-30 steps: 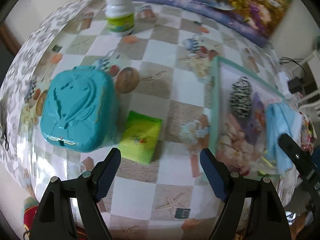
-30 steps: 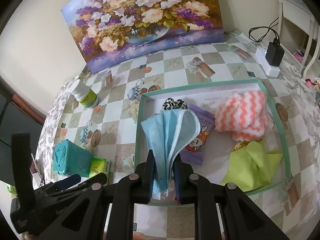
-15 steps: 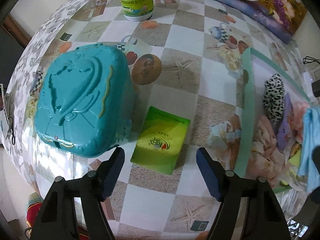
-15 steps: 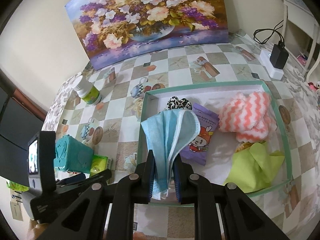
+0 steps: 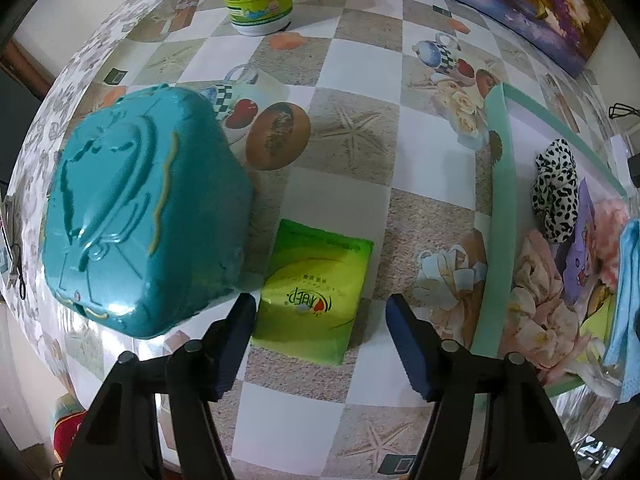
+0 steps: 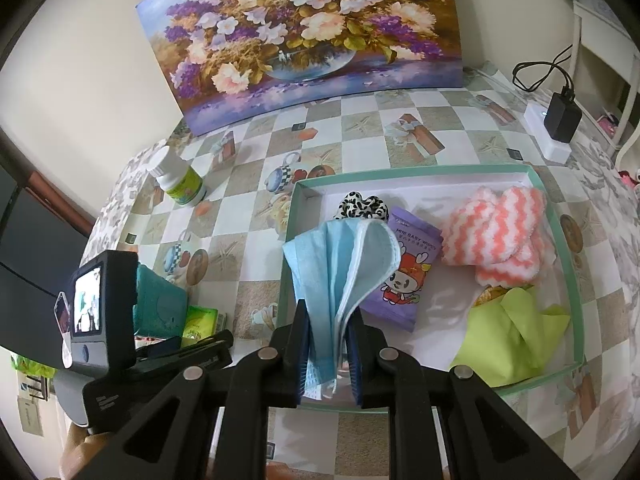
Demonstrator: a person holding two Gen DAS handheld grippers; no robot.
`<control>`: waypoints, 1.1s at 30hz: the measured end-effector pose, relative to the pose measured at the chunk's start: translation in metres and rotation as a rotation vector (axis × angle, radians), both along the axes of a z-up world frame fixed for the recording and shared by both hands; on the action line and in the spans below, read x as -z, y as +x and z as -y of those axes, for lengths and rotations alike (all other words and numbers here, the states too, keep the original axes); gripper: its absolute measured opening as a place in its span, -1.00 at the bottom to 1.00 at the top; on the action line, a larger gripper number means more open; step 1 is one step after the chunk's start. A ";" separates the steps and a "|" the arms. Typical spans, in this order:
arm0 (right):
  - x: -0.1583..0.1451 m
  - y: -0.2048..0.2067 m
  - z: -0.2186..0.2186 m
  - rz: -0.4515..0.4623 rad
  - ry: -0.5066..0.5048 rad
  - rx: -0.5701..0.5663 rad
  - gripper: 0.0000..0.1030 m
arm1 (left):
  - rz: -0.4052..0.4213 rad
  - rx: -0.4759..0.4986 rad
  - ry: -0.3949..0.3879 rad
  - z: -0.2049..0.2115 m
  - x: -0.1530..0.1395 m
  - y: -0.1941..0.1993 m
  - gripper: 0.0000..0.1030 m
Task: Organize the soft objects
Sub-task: 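Lift the mask with the right tool while the left tool grasps the green tissue pack, then carry the tissue pack in the left tool and mask in the right tool over the tray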
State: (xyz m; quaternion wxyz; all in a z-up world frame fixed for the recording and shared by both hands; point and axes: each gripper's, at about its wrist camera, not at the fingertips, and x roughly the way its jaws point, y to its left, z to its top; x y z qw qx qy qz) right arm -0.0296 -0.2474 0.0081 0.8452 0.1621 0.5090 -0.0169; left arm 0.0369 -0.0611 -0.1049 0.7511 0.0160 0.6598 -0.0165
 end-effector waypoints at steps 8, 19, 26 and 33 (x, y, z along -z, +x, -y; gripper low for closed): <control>0.002 0.001 -0.001 -0.007 -0.005 -0.007 -0.66 | -0.012 0.009 -0.003 0.004 0.005 0.002 -0.07; -0.012 -0.003 0.006 0.053 0.004 0.022 -0.66 | 0.155 0.062 -0.182 0.015 -0.048 -0.007 -0.07; -0.043 -0.017 0.026 0.166 -0.013 0.103 -0.66 | 0.390 0.232 -0.288 0.050 -0.106 -0.026 -0.07; -0.060 -0.033 0.058 0.215 -0.057 0.221 -0.65 | 0.448 0.397 -0.281 0.094 -0.122 -0.036 -0.07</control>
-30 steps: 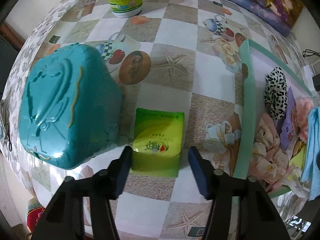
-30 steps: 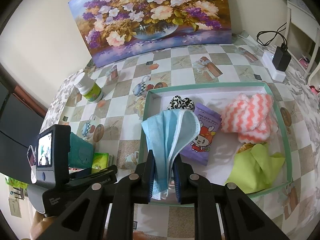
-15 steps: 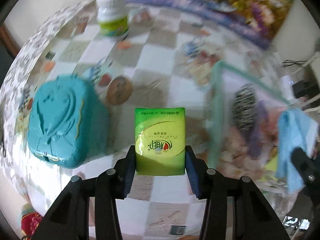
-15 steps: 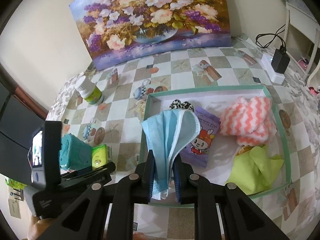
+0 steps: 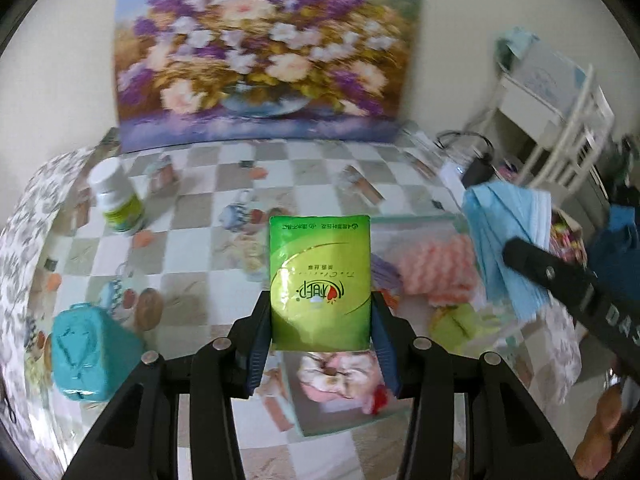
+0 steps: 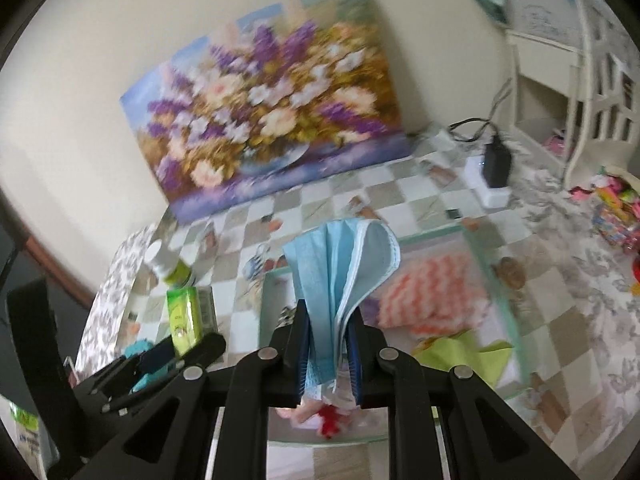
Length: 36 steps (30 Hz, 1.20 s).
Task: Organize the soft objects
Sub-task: 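Carry the tissue pack in the left tool and mask in the right tool over the tray, then open the left tool to drop the tissue pack while the right tool releases the mask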
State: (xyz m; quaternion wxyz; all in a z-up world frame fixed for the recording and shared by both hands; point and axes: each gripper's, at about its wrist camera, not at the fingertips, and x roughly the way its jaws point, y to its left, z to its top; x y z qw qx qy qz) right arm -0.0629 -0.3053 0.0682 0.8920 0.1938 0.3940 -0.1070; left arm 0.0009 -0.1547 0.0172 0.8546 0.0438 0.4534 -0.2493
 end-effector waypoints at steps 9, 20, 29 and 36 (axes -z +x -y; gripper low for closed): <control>0.043 0.009 0.020 -0.146 0.035 0.037 -0.65 | -0.046 0.091 0.129 0.045 0.035 -0.010 -0.06; 0.094 0.018 0.018 -0.301 0.129 -0.006 -0.64 | -0.093 0.133 0.214 0.060 0.066 -0.016 0.02; 0.099 0.019 0.018 -0.328 0.134 -0.003 -0.60 | -0.100 0.111 0.200 0.054 0.061 -0.015 0.24; 0.094 0.017 0.022 -0.308 0.133 0.027 -0.15 | -0.140 0.032 0.183 0.039 0.057 -0.005 0.26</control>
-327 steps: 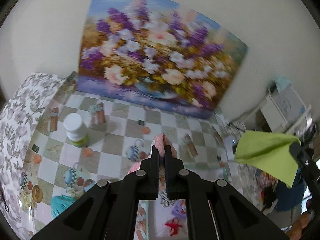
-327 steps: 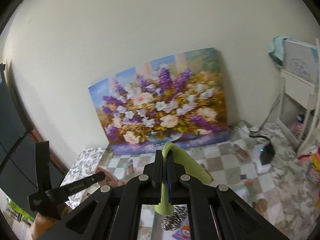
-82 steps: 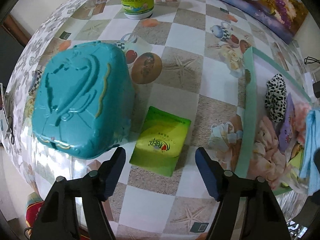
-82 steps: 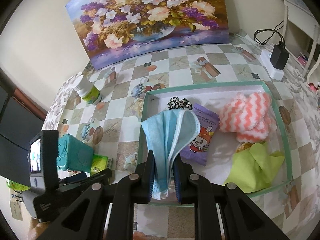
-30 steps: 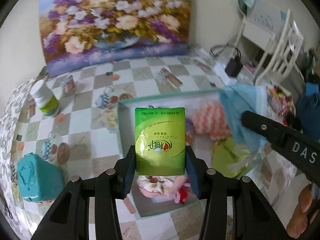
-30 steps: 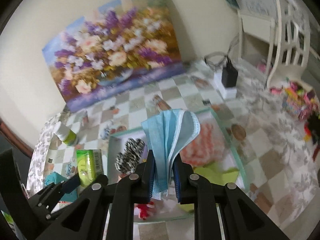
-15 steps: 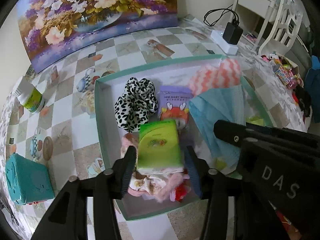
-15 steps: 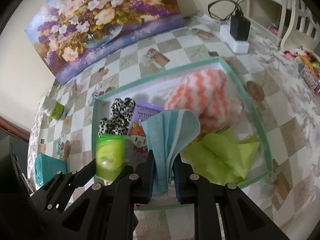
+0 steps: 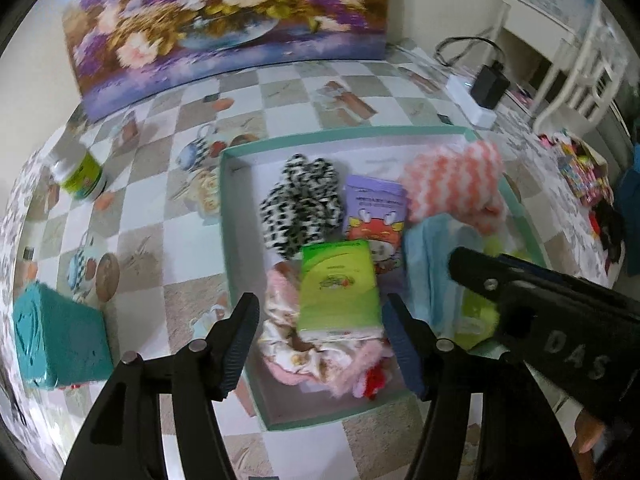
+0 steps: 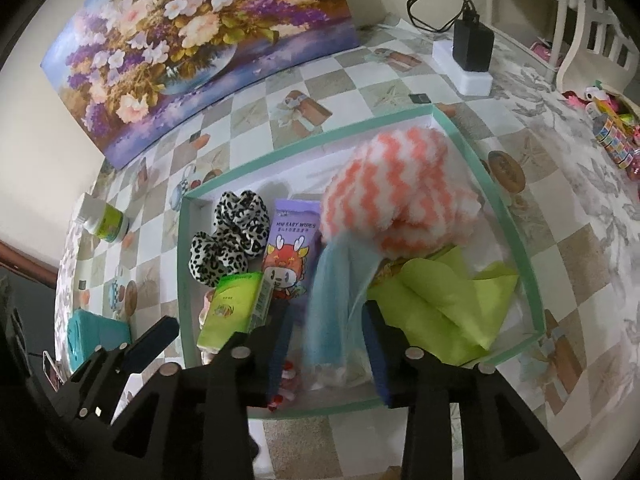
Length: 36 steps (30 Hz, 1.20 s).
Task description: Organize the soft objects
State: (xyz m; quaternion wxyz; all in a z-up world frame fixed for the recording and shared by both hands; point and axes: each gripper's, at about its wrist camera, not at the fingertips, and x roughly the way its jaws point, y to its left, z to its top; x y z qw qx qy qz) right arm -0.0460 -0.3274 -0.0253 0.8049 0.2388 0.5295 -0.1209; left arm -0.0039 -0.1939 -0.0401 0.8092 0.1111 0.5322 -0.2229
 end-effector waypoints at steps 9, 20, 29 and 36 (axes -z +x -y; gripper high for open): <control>0.001 0.000 0.000 -0.006 -0.009 0.004 0.09 | -0.043 -0.181 0.018 -0.037 0.002 0.017 0.63; 0.006 0.001 -0.015 -0.033 -0.058 -0.055 0.63 | 0.056 -0.286 0.033 -0.072 -0.017 0.018 0.94; 0.007 0.000 -0.034 -0.051 -0.138 -0.114 1.00 | 0.091 -0.333 0.083 -0.105 -0.031 0.013 0.94; -0.001 -0.009 -0.045 -0.045 -0.166 -0.129 1.00 | 0.128 -0.364 0.100 -0.126 -0.045 0.002 0.94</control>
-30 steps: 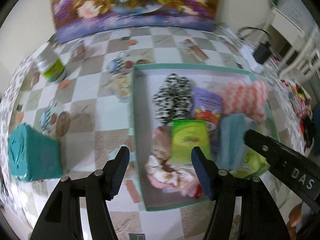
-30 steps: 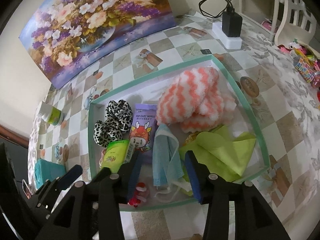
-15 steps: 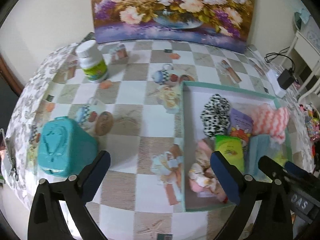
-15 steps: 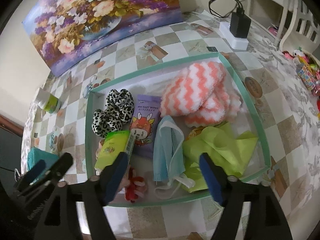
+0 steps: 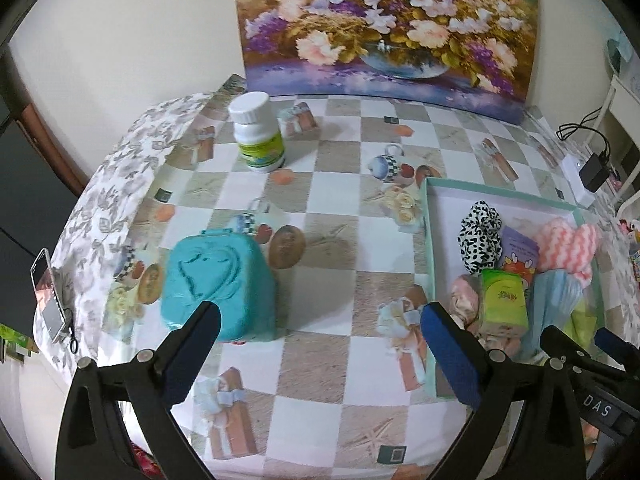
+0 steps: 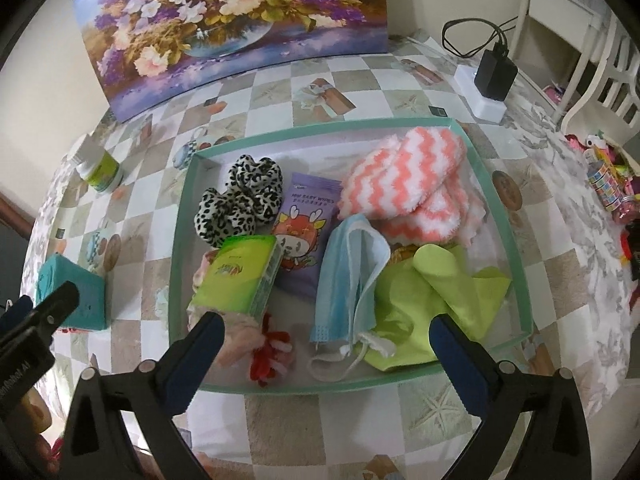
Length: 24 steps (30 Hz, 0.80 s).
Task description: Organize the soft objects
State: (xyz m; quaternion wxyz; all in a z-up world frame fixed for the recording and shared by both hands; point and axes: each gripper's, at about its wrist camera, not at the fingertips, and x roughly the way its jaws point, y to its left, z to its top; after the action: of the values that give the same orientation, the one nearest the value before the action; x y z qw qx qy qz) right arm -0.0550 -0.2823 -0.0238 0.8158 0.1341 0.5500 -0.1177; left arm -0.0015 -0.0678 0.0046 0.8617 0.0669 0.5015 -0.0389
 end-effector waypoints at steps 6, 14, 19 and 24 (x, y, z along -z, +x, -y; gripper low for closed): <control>-0.009 -0.005 -0.007 0.018 -0.012 -0.009 1.00 | -0.009 -0.025 0.035 -0.008 -0.004 -0.006 0.94; -0.019 -0.009 -0.012 0.045 -0.015 -0.017 1.00 | -0.006 -0.033 0.037 -0.014 -0.010 -0.015 0.94; -0.026 -0.013 -0.017 0.061 -0.036 -0.032 1.00 | 0.012 -0.022 0.099 -0.013 -0.012 -0.023 0.94; -0.032 -0.020 -0.019 0.077 -0.044 -0.031 1.00 | -0.003 -0.009 0.103 -0.016 -0.010 -0.027 0.94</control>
State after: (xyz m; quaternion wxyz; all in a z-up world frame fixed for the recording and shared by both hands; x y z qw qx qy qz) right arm -0.0745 -0.2630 0.0077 0.8410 0.1121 0.5173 -0.1120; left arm -0.0284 -0.0521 0.0141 0.8567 0.1088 0.5042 -0.0094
